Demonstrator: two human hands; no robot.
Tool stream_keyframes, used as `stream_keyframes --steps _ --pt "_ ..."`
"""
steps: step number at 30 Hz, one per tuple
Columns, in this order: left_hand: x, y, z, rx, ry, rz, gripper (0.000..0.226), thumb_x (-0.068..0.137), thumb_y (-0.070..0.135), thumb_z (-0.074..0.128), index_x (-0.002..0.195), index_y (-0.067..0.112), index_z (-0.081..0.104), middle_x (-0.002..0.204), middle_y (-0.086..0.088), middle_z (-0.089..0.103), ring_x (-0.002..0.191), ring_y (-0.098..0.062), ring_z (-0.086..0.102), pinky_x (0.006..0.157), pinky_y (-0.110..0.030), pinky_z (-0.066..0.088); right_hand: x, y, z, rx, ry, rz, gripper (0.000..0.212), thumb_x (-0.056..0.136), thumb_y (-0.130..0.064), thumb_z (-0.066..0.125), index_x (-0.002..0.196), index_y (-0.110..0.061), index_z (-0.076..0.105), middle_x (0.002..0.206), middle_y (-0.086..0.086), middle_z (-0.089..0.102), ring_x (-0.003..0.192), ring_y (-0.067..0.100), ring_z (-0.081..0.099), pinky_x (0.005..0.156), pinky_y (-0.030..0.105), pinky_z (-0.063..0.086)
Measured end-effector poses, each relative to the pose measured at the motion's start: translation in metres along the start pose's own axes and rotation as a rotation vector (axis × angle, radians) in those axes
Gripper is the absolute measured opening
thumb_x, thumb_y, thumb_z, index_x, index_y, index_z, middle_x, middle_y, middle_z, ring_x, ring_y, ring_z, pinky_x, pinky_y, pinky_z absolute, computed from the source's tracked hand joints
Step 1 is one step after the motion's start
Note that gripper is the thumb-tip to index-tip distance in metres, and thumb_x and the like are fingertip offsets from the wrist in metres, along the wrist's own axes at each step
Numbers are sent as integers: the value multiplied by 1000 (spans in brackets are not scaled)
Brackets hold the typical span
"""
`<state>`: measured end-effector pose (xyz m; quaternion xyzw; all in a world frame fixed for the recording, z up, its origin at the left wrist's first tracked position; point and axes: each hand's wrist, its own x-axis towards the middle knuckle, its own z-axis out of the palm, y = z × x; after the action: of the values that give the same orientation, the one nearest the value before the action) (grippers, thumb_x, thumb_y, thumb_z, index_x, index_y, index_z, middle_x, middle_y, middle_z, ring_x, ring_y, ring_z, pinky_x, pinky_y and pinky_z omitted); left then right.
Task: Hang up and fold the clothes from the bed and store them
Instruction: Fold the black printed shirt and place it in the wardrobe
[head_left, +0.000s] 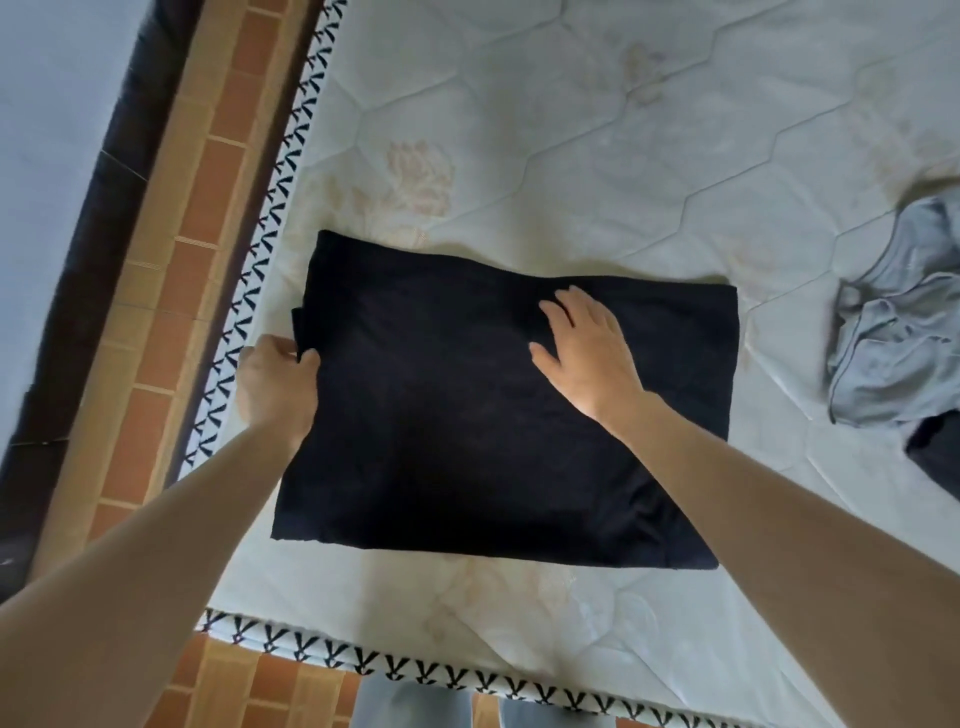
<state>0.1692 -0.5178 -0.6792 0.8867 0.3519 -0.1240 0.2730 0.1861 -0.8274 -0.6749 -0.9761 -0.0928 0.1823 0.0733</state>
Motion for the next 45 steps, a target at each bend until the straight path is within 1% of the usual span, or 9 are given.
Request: stream_keyframes --steps 10,15,18,21,27,33,38,40,45 --pt "6 -25 -8 -261 -239 -84 26 87 35 68 75 13 64 76 -10 68 77 -31 65 73 -45 52 130 -124 -9 140 -96 -222 57 101 -40 46 147 -9 34 145 8 43 133 29 40 109 40 35" --pt "8 -34 -9 -379 -332 -93 27 91 28 66 76 7 59 65 0 56 62 -15 51 62 -29 38 171 -163 -5 354 -140 -105 41 96 -46 54 123 -15 58 121 0 61 114 20 53 98 42 42" --pt "9 -38 -12 -448 -398 -90 28 94 25 63 73 10 51 57 9 43 53 -5 39 53 -17 32 186 -172 -3 385 -183 -125 25 96 -37 56 81 -18 58 81 -1 60 80 18 55 78 37 44" --pt "8 -41 -17 -518 -461 -64 32 96 18 60 69 13 43 46 17 37 43 2 35 46 -7 30 194 -177 -8 520 -227 -152 24 99 -26 55 97 -5 66 96 11 67 86 23 59 84 38 47" --pt "0 -55 -29 -652 -489 -50 29 96 20 60 72 11 47 59 7 47 55 -6 44 58 -19 37 198 -186 -10 658 -233 -259 13 96 -23 61 94 -11 66 82 -9 58 73 -1 50 72 16 40" --pt "1 -71 -28 -541 -506 -86 28 98 28 57 73 14 54 71 -6 58 71 -23 53 74 -43 48 199 -200 11 475 -222 -275 20 97 -30 59 105 -13 67 97 -6 64 88 11 57 80 26 44" --pt "-2 -69 -29 -507 -614 -123 38 93 42 60 75 9 54 66 3 57 70 -15 55 76 -28 42 192 -207 15 389 -136 -249 23 99 -31 56 111 -15 67 103 -3 69 94 14 63 84 31 50" --pt "-8 -68 -36 -481 -725 -106 14 90 36 66 89 22 70 79 19 72 77 0 66 74 -21 45 189 -207 15 386 -146 -250 23 99 -29 55 112 -14 66 106 -2 69 97 15 63 87 34 51" --pt "-24 -98 -45 -305 -888 -103 20 82 20 76 101 28 76 97 11 75 91 -1 69 87 -23 46 189 -209 12 312 -130 -233 21 99 -5 47 109 -7 65 99 0 67 89 20 61 77 32 49"
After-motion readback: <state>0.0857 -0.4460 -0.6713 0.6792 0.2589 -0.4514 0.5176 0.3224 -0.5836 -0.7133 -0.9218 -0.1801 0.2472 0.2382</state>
